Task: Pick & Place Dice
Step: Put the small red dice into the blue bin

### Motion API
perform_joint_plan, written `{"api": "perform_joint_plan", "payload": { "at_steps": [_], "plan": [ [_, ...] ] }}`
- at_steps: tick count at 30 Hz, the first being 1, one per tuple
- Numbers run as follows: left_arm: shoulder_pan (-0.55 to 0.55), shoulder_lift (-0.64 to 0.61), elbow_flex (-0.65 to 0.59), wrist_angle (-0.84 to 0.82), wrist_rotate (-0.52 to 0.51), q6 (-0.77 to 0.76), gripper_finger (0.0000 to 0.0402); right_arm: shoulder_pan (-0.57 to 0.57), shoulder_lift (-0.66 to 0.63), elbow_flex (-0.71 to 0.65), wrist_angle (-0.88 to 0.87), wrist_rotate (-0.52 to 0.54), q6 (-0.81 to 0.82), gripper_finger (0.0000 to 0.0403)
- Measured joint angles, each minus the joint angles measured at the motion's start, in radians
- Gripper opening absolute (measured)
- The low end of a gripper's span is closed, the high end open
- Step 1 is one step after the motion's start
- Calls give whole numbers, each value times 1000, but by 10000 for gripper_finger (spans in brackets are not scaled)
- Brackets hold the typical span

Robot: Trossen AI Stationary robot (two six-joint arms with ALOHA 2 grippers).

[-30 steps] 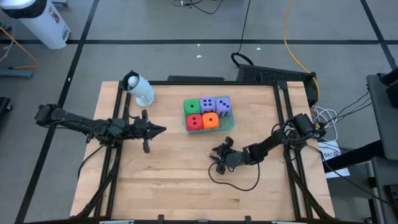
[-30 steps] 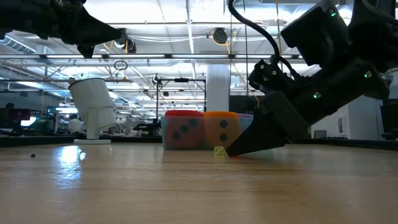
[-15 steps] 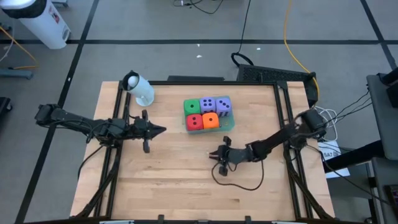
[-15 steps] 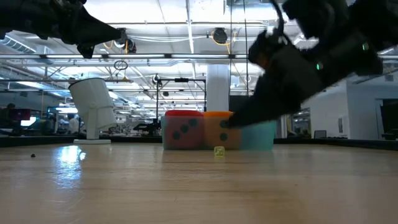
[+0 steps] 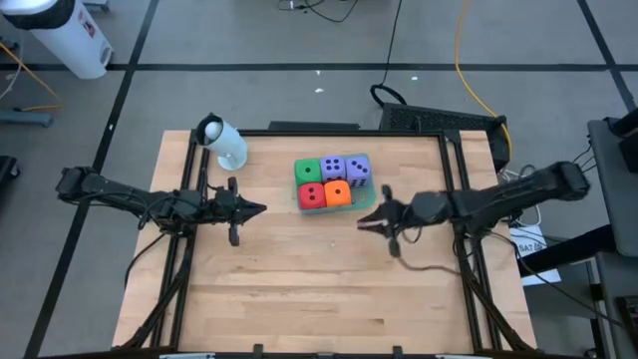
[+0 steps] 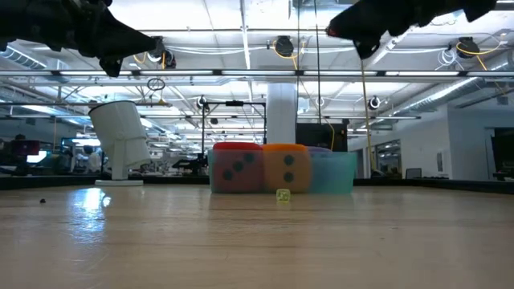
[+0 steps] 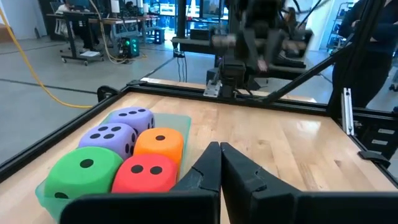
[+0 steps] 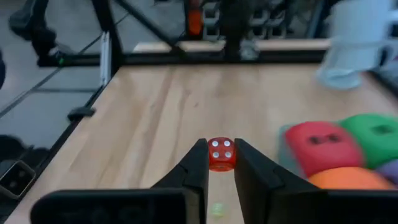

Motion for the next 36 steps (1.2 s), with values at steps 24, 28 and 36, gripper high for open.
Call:
{"api": "perform_joint_plan", "payload": {
  "at_steps": [24,28,36],
  "plan": [
    [1,0,0,-14,77,-29,16,-240,-574,-431,-78,-23,51,63],
    [1,0,0,-12,76,-26,4,-240,-565,-450,-62,-16,68,51],
    [1,0,0,5,76,-11,21,-278,-446,-282,-115,-13,74,65]
  ]
}}
